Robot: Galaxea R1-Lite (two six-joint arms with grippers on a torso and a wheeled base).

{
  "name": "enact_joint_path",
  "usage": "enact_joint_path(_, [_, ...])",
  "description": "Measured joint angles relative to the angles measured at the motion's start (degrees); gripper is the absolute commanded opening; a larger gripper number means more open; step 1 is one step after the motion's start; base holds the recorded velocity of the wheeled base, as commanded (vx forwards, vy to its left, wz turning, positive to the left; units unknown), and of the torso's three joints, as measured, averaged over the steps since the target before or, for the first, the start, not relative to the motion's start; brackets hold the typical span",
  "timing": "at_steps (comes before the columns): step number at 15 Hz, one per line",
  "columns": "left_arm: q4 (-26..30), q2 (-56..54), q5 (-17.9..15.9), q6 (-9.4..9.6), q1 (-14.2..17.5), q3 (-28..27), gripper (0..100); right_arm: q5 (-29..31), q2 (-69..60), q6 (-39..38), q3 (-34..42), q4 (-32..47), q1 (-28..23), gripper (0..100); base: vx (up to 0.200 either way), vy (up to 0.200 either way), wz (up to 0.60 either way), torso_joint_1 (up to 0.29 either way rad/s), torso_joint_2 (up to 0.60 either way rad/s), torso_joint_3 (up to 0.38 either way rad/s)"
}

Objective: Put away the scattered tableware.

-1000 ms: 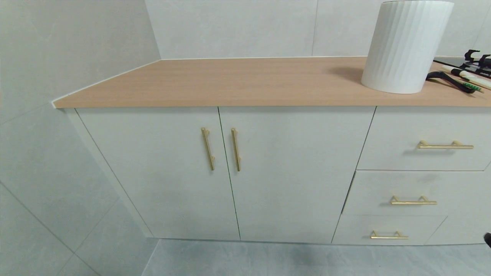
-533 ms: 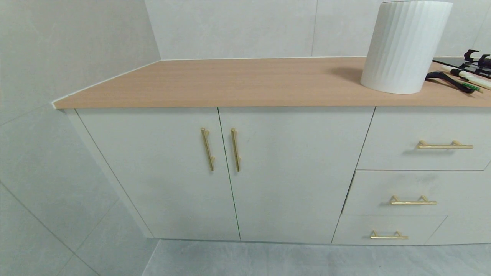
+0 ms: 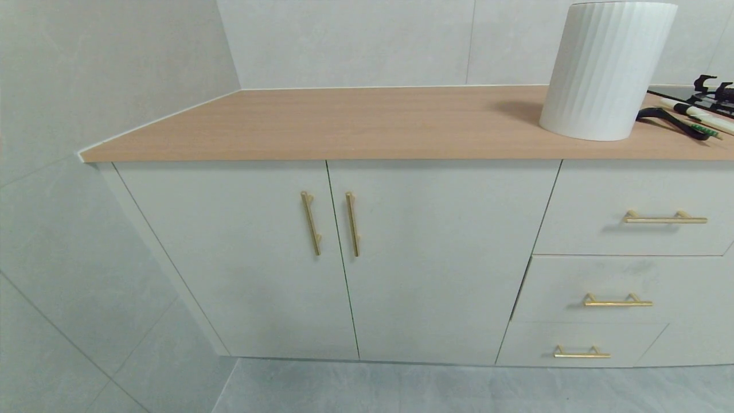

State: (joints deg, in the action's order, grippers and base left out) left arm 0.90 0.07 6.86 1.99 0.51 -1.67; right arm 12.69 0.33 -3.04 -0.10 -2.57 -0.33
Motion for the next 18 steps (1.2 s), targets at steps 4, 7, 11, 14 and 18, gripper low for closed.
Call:
enact_joint_path(4, [-0.8, -0.1, -5.8, -1.56, -0.2, 1.5, 100, -11.4, -0.3, 3.1, 0.0, 2.4, 0.0, 100, 0.000, 0.000, 0.00, 0.000, 0.00, 0.000])
enact_joint_path(7, [-0.9, -0.1, -5.8, -1.83, -0.4, 1.6, 100, -12.3, -0.3, 3.4, 0.0, 2.5, 0.0, 100, 0.000, 0.000, 0.00, 0.000, 0.00, 0.000])
enact_joint_path(11, [-0.9, -0.1, -5.8, -1.61, -0.3, 1.7, 100, -12.3, -0.3, 3.3, 0.0, 2.6, 0.0, 100, 0.000, 0.000, 0.00, 0.000, 0.00, 0.000])
enact_joint_path(14, [-0.9, -0.1, -5.8, -1.80, -0.3, 1.7, 100, -12.2, -0.3, 3.4, 0.0, 2.6, 0.0, 100, 0.000, 0.000, 0.00, 0.000, 0.00, 0.000])
enact_joint_path(18, [-0.9, -0.1, -5.8, -1.77, -0.3, 1.7, 100, -12.3, -0.3, 3.3, 0.0, 2.7, 0.0, 100, 0.000, 0.000, 0.00, 0.000, 0.00, 0.000])
